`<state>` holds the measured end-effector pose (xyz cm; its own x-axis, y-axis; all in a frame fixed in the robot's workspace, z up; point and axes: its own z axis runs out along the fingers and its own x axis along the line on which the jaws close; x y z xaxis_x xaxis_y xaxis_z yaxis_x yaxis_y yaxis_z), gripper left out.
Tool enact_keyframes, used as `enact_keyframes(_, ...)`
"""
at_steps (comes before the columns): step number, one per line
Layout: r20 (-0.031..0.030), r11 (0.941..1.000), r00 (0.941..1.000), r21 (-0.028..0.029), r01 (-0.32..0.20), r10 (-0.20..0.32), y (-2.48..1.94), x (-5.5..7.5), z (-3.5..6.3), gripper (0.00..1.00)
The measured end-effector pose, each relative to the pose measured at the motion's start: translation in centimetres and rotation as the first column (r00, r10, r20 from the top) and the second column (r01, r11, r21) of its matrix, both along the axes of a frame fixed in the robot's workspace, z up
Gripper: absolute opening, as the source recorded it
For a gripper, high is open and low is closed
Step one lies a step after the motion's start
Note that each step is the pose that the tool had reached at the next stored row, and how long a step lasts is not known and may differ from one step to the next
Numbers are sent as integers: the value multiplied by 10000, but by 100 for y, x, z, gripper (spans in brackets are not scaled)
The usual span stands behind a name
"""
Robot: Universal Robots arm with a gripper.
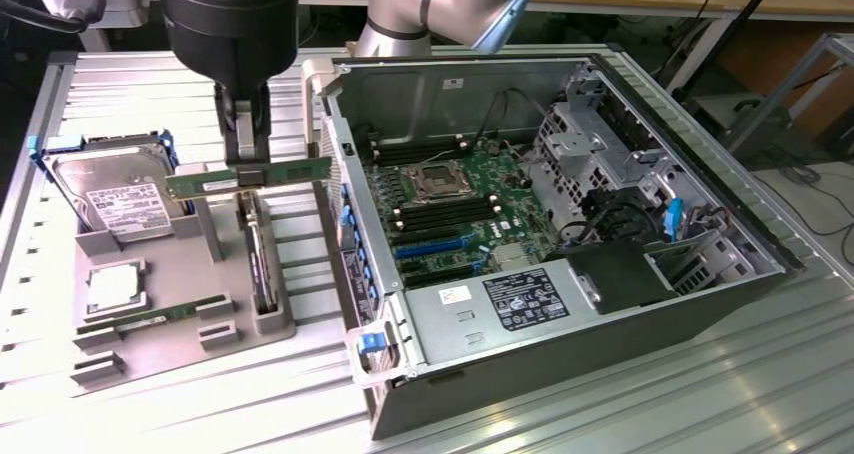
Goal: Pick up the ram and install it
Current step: 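Pick up the ram and move it above insertion slot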
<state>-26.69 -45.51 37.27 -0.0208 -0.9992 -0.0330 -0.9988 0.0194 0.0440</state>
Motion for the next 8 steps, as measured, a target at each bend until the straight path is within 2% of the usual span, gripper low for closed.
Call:
enact_keyframes(4,0,10000,10000,0,-1,1,0,23,0,14)
enact_keyframes(8,0,10000,10000,0,-1,1,0,100,0,14)
